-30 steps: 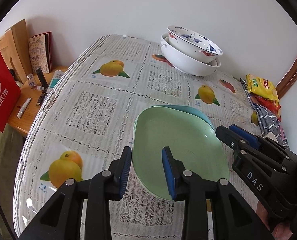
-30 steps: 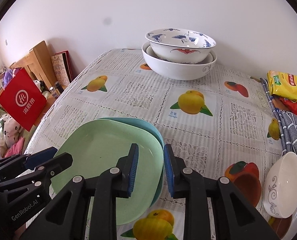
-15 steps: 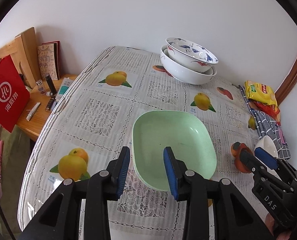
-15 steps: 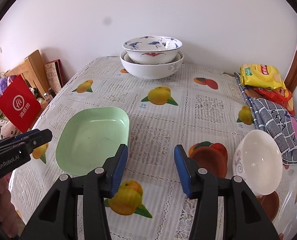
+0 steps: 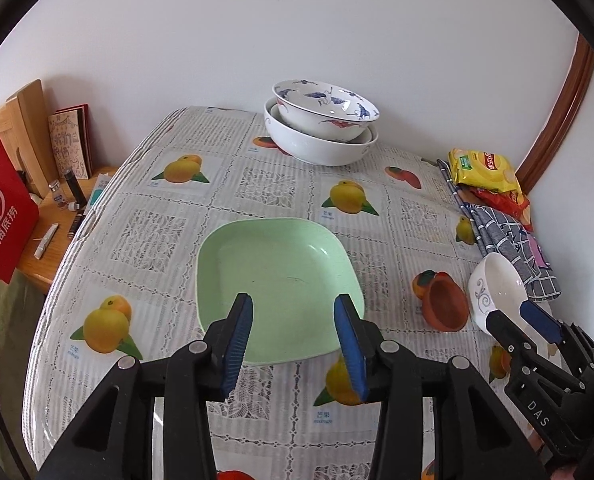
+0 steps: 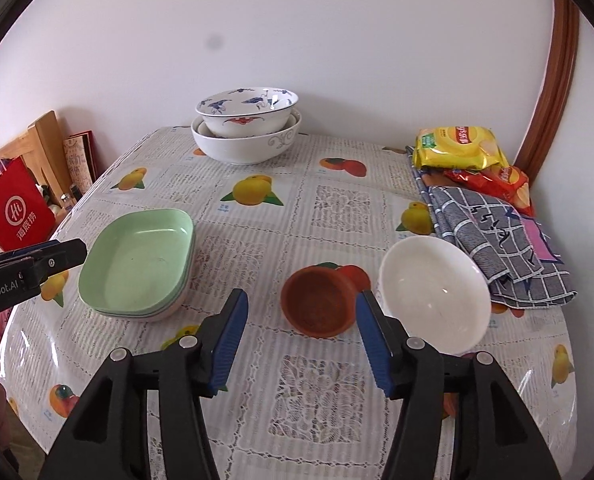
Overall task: Organize plates and bowls
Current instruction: 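Move both grippers toward the brown clay saucers beside the white bowl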
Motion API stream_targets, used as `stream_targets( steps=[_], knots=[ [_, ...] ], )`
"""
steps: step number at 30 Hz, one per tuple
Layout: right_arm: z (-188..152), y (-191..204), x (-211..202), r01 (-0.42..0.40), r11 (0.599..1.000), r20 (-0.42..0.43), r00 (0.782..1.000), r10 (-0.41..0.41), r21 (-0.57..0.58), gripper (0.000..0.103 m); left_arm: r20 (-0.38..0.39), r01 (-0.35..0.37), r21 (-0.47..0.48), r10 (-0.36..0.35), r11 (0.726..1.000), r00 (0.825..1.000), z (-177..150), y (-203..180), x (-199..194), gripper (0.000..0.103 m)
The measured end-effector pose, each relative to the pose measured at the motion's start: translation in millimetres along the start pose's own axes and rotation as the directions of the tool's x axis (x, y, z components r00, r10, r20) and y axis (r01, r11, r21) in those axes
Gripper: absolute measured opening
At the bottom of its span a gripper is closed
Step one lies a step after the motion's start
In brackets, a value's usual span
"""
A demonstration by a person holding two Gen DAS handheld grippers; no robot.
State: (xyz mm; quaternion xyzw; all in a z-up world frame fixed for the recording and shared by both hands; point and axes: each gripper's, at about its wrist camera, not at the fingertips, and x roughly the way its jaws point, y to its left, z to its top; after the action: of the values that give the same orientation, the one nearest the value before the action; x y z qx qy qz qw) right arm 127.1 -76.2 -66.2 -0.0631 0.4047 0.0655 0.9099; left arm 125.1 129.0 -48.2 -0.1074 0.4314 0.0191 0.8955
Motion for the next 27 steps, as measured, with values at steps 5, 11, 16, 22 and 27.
stream_targets(
  steps=[5,11,16,22,27],
  knots=[
    [-6.7,-28.2,-7.5,0.03,0.998,0.001,1.0,-0.03,0.046,0.057,0.007,0.019,0.037,-0.02,0.999,1.0,0.5,-22.9,-0.6,0.04],
    [-13.4,-61.4,-15.5,0.038,0.993,-0.02,0.999,-0.036,0.114,0.057,0.018,0.044,0.07,-0.045,0.997,0.999,1.0,-48.6,0.1,0.04],
    [-20.1,-77.8,-21.4,0.058,0.99,-0.026,0.998,-0.055,0.125,0.057,0.019,0.072,0.095,-0.074,0.993,0.997,0.3,-69.6,2.3,0.04],
    [-27.6,-95.8,-22.0,0.062,0.987,-0.052,0.997,-0.055,0.148,0.057,0.02,0.073,0.127,-0.076,0.989,0.997,-1.4,-89.9,6.2,0.04],
    [-31.8,-108.2,-18.8,0.063,0.98,-0.068,0.996,-0.051,0.188,0.057,0.001,0.082,0.149,-0.083,0.985,0.997,-2.4,-101.1,12.3,0.04]
  ],
)
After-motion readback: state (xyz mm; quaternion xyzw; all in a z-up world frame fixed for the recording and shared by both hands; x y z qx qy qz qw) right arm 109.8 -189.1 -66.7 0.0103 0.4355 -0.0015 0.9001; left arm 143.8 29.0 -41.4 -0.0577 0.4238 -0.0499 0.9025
